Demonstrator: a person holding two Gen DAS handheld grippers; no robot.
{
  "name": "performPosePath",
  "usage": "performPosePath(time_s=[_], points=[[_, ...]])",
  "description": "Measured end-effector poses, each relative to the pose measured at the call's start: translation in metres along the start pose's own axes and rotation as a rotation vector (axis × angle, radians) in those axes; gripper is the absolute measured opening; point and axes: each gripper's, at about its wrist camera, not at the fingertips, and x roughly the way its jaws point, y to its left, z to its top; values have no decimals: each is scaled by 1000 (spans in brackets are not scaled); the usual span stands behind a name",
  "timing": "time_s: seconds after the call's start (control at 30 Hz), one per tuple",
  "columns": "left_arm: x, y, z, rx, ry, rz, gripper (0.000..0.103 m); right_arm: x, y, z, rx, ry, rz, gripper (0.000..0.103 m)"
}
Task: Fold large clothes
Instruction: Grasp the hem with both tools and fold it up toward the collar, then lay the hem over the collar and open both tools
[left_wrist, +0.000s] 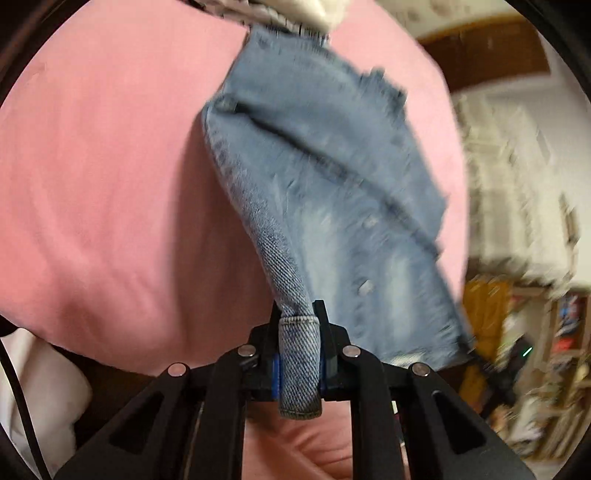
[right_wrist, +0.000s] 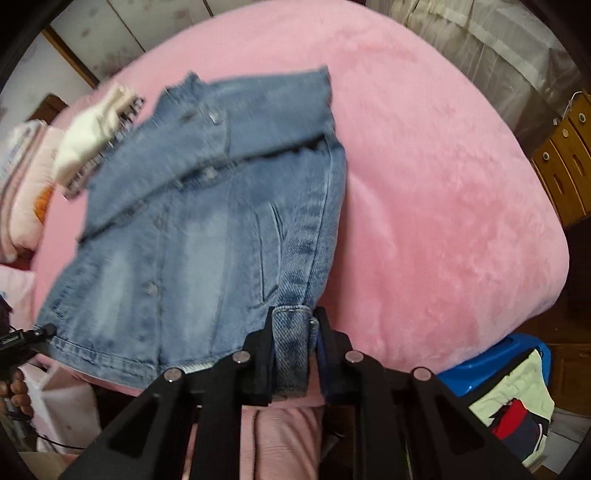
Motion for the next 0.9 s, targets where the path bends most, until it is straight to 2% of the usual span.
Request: performPosePath(time_s=[0.17,0.33,0.47,0.53,0.6,0.67,0.7,0.73,0.77,0.83,0.9], points=[[-25,-14,42,-100,-95,-97,11,-20,0,46,49,-59,78,16],[-23,-41,101,-159,-154,-101,11,-21,-9,120,108,-81,170,16],[-12,-61,172,-173,-190,-43,11,-8,1,197,112,-93,207,16],[2,-67,206,-189,-208,-6,12,10,8,243,109,-91,205,16],[16,-66,233,-211,-216,26,15,28,12,271,120,-89,197,18],[33,-67,262,-228,-226,95,34,54,11,304,156,-95,172,26],[42,-65,278,-241,-242,144,39,67,9,315,173,-113,147,34],[47,-62,286,-257,-251,168,50,76,5,322,184,-136,129,42],[51,-58,293,-267,-257,188,57,87,1,330,198,-150,111,44],[61,-52,305,-274,-259,249,58,114,-9,342,223,-136,101,45],[73,-51,311,-232,-242,292,58,134,-15,345,223,-98,110,45]])
